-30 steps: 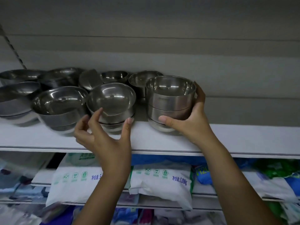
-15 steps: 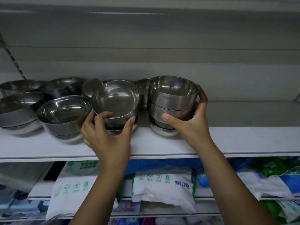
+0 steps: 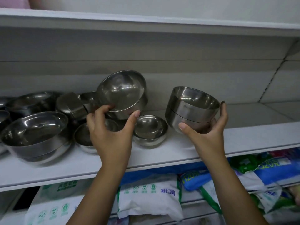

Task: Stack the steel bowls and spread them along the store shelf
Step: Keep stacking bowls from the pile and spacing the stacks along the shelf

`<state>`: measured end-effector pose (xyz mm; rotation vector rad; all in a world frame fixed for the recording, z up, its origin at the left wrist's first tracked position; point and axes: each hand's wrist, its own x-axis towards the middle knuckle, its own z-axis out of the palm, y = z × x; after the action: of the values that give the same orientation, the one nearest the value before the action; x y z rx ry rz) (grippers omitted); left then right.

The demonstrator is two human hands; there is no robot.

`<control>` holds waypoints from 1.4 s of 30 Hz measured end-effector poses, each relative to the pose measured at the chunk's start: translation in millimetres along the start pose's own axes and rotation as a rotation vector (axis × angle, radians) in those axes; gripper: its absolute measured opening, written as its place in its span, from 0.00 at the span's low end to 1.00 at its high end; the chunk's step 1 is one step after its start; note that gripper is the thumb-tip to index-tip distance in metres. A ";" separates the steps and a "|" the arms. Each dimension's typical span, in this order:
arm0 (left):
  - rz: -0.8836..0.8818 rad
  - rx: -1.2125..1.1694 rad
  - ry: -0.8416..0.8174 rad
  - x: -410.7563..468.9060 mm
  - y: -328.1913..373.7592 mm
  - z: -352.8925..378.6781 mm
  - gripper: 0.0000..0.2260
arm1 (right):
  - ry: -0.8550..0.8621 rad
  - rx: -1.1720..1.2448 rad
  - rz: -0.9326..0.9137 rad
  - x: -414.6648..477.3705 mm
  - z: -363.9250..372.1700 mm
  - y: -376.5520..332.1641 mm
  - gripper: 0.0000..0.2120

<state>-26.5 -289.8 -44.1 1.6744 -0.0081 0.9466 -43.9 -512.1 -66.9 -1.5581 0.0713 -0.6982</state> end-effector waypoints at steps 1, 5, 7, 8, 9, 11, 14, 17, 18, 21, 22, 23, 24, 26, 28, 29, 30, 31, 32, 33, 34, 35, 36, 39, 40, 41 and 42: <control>-0.007 -0.009 -0.023 -1.2 0.9 4.1 0.24 | 0.011 -0.022 0.010 -0.8 -6.4 2.0 0.62; -0.043 -0.029 -0.121 -6.8 6.6 19.5 0.23 | -0.005 -0.101 0.067 0.2 -25.1 13.7 0.66; -0.046 -0.035 -0.162 -9.9 9.9 26.4 0.22 | -0.028 -0.130 0.084 2.0 -30.6 17.5 0.67; -0.048 -0.045 -0.179 -11.4 10.8 29.6 0.22 | -0.039 -0.144 0.091 3.0 -33.1 19.1 0.68; -0.053 -0.057 -0.191 -13.2 11.9 33.0 0.22 | -0.054 -0.154 0.096 4.3 -36.1 20.1 0.68; -0.071 -0.082 -0.206 -15.3 13.7 40.4 0.23 | -0.110 -0.187 0.105 9.3 -41.9 21.3 0.66; -0.079 -0.127 -0.220 -19.2 16.6 52.4 0.24 | -0.218 -0.241 0.141 20.8 -51.1 23.6 0.64; -0.076 -0.155 -0.226 -25.1 23.9 65.9 0.24 | -0.306 -0.261 0.166 32.7 -59.3 24.8 0.62; -0.078 -0.163 -0.240 -26.7 26.5 71.1 0.23 | -0.336 -0.253 0.172 37.1 -62.3 24.6 0.62; -0.075 -0.182 -0.327 -26.6 36.3 87.1 0.23 | -0.403 -0.192 0.194 52.3 -72.3 22.6 0.68; -0.067 -0.179 -0.371 -25.6 39.8 92.2 0.23 | -0.437 -0.190 0.198 56.9 -74.6 21.4 0.70; -0.057 -0.169 -0.414 -24.6 42.8 97.5 0.23 | -0.478 -0.203 0.194 60.7 -76.3 21.1 0.70; -0.047 -0.154 -0.450 -24.2 45.8 102.5 0.24 | -0.515 -0.217 0.187 63.5 -77.2 22.4 0.69; -0.026 -0.119 -0.483 -26.0 50.2 111.1 0.25 | -0.537 -0.220 0.178 66.2 -78.5 27.5 0.64; -0.016 -0.097 -0.486 -30.0 50.9 116.7 0.25 | -0.525 -0.207 0.164 67.2 -78.4 33.4 0.60; -0.016 -0.093 -0.486 -32.5 50.3 118.1 0.25 | -0.523 -0.199 0.161 67.4 -78.4 35.2 0.59; -0.014 -0.093 -0.485 -35.1 49.3 118.6 0.24 | -0.523 -0.187 0.159 67.7 -78.5 36.6 0.59; -0.007 -0.095 -0.481 -37.7 47.9 118.7 0.24 | -0.521 -0.176 0.153 68.1 -78.7 37.7 0.59; 0.003 -0.095 -0.476 -40.1 47.4 118.4 0.25 | -0.519 -0.167 0.147 68.7 -78.9 39.2 0.59; 0.014 -0.089 -0.472 -42.2 47.2 118.2 0.25 | -0.519 -0.160 0.144 69.3 -79.0 40.4 0.59; 0.026 -0.078 -0.474 -44.3 48.0 118.1 0.25 | -0.519 -0.155 0.144 69.5 -79.2 41.8 0.59; 0.040 -0.063 -0.477 -46.2 48.9 118.1 0.25 | -0.519 -0.151 0.146 69.4 -79.1 42.5 0.59; 0.057 -0.047 -0.481 -47.7 49.7 118.1 0.24 | -0.519 -0.149 0.146 69.3 -79.0 43.3 0.59; 0.106 -0.001 -0.475 -51.4 51.3 117.5 0.23 | -0.526 -0.158 0.139 69.2 -79.8 45.2 0.59; 0.112 0.009 -0.470 -52.5 51.0 117.2 0.22 | -0.529 -0.164 0.139 69.3 -80.1 44.8 0.59; 0.109 0.014 -0.469 -53.5 50.0 117.2 0.21 | -0.534 -0.167 0.138 69.4 -80.4 44.1 0.59; 0.102 0.017 -0.472 -54.6 49.0 117.4 0.21 | -0.538 -0.166 0.140 69.3 -80.6 43.2 0.59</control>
<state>-19.0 -427.9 -38.2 1.8929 -0.4048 0.6068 -9.8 -620.2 -84.5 -1.8349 -0.1651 -0.1502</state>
